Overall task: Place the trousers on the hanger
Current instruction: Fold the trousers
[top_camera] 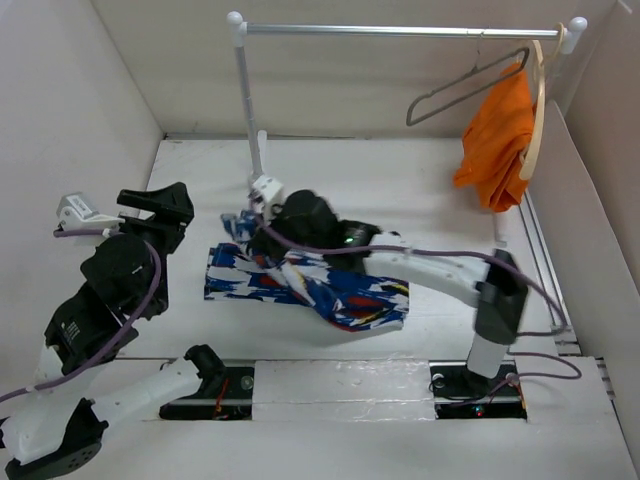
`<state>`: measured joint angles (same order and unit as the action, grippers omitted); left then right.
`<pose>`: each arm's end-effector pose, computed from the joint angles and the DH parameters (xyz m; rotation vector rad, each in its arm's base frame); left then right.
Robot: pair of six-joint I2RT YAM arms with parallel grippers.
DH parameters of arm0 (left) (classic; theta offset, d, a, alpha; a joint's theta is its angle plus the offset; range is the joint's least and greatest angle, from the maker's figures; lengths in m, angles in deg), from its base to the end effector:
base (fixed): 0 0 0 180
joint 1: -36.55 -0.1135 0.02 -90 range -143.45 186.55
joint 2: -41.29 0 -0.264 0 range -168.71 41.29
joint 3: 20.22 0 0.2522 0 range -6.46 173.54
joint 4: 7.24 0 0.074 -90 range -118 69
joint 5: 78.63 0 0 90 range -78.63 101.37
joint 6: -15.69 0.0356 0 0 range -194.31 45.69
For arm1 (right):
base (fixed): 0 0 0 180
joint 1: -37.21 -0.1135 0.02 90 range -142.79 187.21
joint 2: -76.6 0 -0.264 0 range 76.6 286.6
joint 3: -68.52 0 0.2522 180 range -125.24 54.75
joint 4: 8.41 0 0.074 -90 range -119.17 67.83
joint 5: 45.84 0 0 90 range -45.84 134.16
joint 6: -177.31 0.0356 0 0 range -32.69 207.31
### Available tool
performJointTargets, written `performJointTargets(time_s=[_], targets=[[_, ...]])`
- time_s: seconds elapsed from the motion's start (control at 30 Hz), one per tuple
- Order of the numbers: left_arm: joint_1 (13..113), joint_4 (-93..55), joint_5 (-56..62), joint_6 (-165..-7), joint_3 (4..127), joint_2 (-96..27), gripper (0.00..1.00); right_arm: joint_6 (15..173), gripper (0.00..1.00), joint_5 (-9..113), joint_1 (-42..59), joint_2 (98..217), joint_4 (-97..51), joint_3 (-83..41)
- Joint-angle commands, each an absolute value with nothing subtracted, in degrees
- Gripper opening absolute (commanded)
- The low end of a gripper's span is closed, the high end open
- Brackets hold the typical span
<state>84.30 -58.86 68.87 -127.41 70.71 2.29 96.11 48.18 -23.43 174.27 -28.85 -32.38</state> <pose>0.0649 -0.0268 0.4787 -0.8370 1.3628 -0.5958 0.1997 0.3600 0.3569 -0.9070 1.7497 0.8840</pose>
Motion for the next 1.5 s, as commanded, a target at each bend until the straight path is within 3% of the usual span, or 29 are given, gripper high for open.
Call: performJointTargets(time_s=[0.0, 0.03, 0.1, 0.17, 0.27, 0.3, 0.37, 0.43, 0.47, 0.5, 0.53, 0.6, 0.63, 0.77, 0.93, 1.1, 1.33, 1.47], targets=[[84.19, -60.65, 77.02, -125.23, 71.24, -0.81, 0.67, 94.96, 0.12, 50.30, -29.56, 185.11, -17.60, -42.51], [84.19, -58.81, 76.85, -124.51, 70.89, -0.29, 0.67, 94.87, 0.29, 52.23, -30.37, 192.02, -18.99, -48.46], [84.19, -58.35, 76.50, -123.63, 69.40, -0.19, 0.70, 95.30, 0.74, 54.36, -30.99, 196.99, -25.73, -54.38], [84.19, -58.79, 75.45, -123.36, 67.47, -0.63, 0.74, 93.73, 0.80, 56.11, -30.99, 196.59, -28.59, -53.73], [84.19, -60.19, 74.39, -125.28, 62.31, -1.16, 0.75, 93.63, 0.80, 54.71, -29.07, 185.65, -24.29, -43.28], [84.19, -58.46, 74.39, -125.12, 57.75, -1.33, 0.75, 95.03, 0.80, 55.15, -27.23, 179.41, -22.72, -30.97], [84.19, -55.64, 73.00, -125.38, 52.74, -1.86, 0.75, 95.66, 0.79, 55.32, -25.46, 176.56, -20.77, -26.85], [84.19, -50.13, 66.60, -125.29, 48.23, -4.49, 0.75, 95.48, 0.69, 53.32, -23.27, 168.21, -23.73, -15.60], [84.19, -48.00, 63.79, -125.29, 44.38, -6.15, 0.75, 95.48, 0.59, 52.17, -22.21, 165.57, -24.19, -12.16], [84.19, -46.50, 58.97, -125.64, 43.04, -7.91, 0.75, 95.66, 0.33, 52.16, -21.25, 160.85, -24.54, -8.65], [84.19, -45.53, 56.57, -126.77, 41.98, -12.71, 0.75, 95.92, 0.20, 52.16, -20.11, 158.62, -25.33, -2.00], [83.14, -40.97, 48.70, -125.82, 39.95, -20.27, 0.75, 95.83, 0.02, 50.41, -17.47, 152.58, -26.21, 3.75], [81.22, -39.12, 46.20, -125.99, 39.78, -22.67, 0.75, 95.92, 0.00, 49.80, -16.67, 150.97, -28.04, 8.30], [70.43, -33.84, 34.41, -124.50, 36.62, -31.30, 0.70, 96.01, 0.02, 50.31, -12.37, 144.02, -27.63, 18.88], [57.23, -28.48, 26.76, -122.74, 30.91, -31.66, 0.69, 96.35, 0.26, 48.04, -6.57, 141.64, -30.87, 24.78], [43.35, -25.39, 21.32, -122.13, 25.28, -32.18, 0.69, 98.64, 0.27, 48.46, -3.05, 141.72, -29.38, 32.85], [37.25, -27.76, 21.92, -123.97, 25.00, -27.98, 0.70, 100.40, 0.28, 49.88, -3.04, 140.51, -31.91, 34.55], [37.25, -28.99, 19.99, -123.01, 30.17, -22.26, 0.71, 99.18, 0.42, 52.77, -3.04, 134.09, -37.10, 29.02]])
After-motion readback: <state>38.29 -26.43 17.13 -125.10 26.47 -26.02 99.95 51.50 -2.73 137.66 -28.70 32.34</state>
